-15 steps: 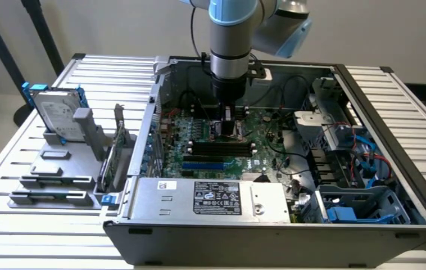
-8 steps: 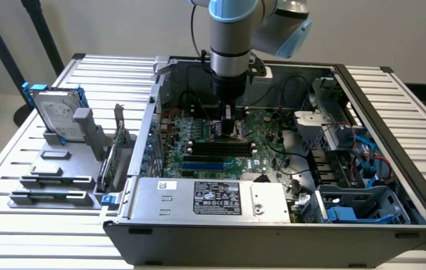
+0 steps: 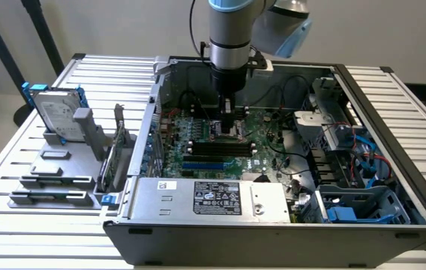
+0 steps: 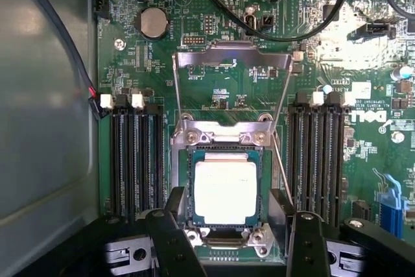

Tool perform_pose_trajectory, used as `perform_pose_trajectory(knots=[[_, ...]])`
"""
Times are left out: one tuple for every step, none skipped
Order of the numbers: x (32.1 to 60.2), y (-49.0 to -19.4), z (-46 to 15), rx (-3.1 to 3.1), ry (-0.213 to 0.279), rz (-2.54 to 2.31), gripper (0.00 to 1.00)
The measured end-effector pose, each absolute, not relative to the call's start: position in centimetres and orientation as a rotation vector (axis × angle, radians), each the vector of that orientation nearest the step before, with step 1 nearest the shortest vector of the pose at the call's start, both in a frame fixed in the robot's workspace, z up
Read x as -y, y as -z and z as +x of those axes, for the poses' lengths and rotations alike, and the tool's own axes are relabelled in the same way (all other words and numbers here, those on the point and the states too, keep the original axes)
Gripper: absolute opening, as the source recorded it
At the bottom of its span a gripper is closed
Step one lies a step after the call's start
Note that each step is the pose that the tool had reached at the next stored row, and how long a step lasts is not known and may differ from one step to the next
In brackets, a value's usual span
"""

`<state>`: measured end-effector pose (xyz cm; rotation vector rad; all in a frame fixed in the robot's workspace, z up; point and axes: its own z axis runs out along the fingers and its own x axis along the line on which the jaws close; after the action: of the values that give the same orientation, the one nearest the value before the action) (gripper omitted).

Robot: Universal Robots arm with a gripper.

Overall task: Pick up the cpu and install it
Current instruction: 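Place the cpu into insertion slot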

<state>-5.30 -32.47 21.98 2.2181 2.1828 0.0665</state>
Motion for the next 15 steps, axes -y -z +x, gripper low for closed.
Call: perform_pose_trajectory(knots=[[32.5,-22.2,-5.4,-2.184,-0.065,2.219,0.62],[32.5,-22.4,-5.5,-2.185,-0.063,2.220,0.62],[32.5,-22.5,-5.7,-2.186,-0.061,2.222,0.62],[32.5,-22.6,-5.8,-2.188,-0.057,2.223,0.60],[32.5,-22.7,-6.0,-2.190,-0.054,2.225,0.54],[32.5,-22.8,-6.2,-2.192,-0.051,2.228,0.47],[32.5,-22.8,-6.4,-2.194,-0.047,2.230,0.47],[32.5,-22.9,-6.6,-2.196,-0.043,2.232,0.42],[32.5,-22.9,-6.8,-2.199,-0.038,2.235,0.36],[32.5,-23.0,-7.1,-2.201,-0.034,2.237,0.36],[32.5,-23.0,-7.3,-2.203,-0.031,2.239,0.30],[32.5,-23.1,-7.6,-2.205,-0.028,2.242,0.30],[32.5,-23.1,-7.9,-2.207,-0.025,2.244,0.18],[32.5,-23.1,-8.1,-2.209,-0.023,2.245,0.18],[32.5,-23.1,-8.2,-2.209,-0.022,2.246,0.13]])
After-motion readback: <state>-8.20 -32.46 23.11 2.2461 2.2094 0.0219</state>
